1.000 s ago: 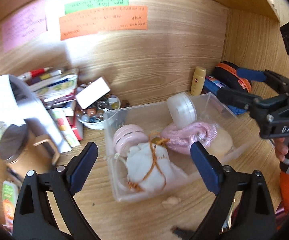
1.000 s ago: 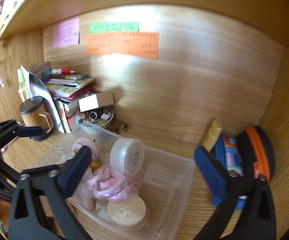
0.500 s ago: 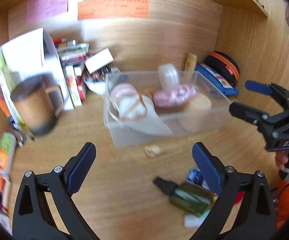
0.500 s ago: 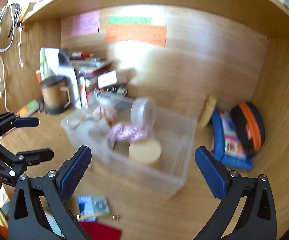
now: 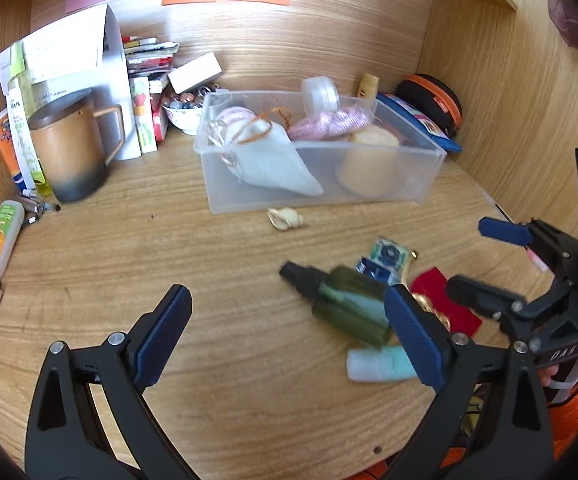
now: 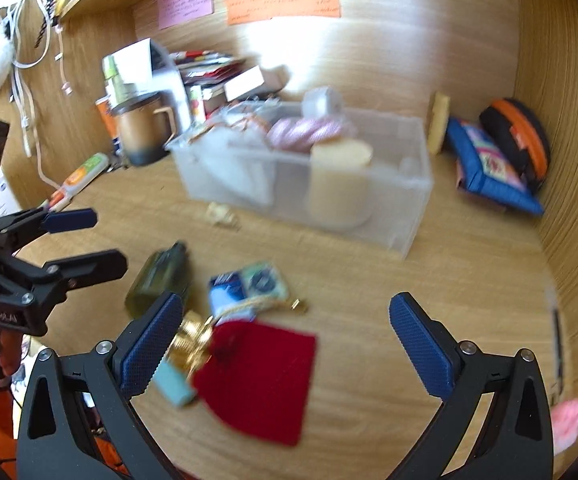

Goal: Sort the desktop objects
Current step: 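Withdraw both grippers and move them toward the green bottle and red velvet pouch, then close right gripper on the red velvet pouch while left gripper approaches the green bottle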

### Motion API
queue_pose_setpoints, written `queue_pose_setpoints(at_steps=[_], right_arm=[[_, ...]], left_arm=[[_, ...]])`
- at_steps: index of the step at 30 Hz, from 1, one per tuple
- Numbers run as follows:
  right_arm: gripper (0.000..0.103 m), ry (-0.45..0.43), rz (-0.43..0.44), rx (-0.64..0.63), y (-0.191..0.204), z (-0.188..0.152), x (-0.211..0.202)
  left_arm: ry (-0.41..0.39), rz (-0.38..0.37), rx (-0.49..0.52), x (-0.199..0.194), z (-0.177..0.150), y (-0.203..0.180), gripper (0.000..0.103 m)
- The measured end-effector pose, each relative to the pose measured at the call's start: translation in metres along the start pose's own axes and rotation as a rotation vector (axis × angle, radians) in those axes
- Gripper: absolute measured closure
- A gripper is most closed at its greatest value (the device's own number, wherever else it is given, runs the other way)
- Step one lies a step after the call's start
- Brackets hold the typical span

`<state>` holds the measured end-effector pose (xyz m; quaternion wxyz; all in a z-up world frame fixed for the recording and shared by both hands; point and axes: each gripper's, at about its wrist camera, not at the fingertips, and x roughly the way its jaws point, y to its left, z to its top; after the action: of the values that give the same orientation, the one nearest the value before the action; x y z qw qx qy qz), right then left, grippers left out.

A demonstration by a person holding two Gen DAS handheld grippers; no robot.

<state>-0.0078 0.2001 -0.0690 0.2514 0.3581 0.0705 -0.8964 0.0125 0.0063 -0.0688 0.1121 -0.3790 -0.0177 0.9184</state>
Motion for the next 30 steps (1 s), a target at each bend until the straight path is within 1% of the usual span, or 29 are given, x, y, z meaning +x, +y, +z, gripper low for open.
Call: queue_pose_setpoints(at_steps=[4, 11, 15, 19, 23, 26, 30], right_arm=[[0.0, 0.031, -0.024, 0.004, 0.003, -0.015, 0.01], [0.0, 0.064, 0.023, 0.041, -0.002, -0.03, 0.019], [0.0, 0.055, 0.032, 0.044, -0.003, -0.031, 0.018], [0.001, 0.034, 0.022, 0.033, -0.002, -0.032, 0.019], [0.002, 0.023, 0.032, 0.025, -0.003, -0.032, 0.019], [0.008, 0.018, 0.031, 0.02, -0.005, -0.031, 0.019], [0.02, 0.016, 0.033, 0.029, -0.011, -0.029, 0.018]], left_arm=[[0.008, -0.026, 0.016, 0.003, -0.011, -0.008, 0.005], [0.031, -0.041, 0.028, 0.017, -0.018, -0.016, 0.005], [0.042, -0.053, 0.025, 0.026, -0.015, -0.018, 0.005], [0.045, -0.065, 0.047, 0.033, -0.01, -0.024, 0.005], [0.052, -0.06, 0.07, 0.039, -0.006, -0.03, 0.005], [0.075, -0.058, 0.066, 0.045, -0.004, -0.031, 0.005], [0.105, -0.073, 0.03, 0.053, -0.002, -0.026, 0.005]])
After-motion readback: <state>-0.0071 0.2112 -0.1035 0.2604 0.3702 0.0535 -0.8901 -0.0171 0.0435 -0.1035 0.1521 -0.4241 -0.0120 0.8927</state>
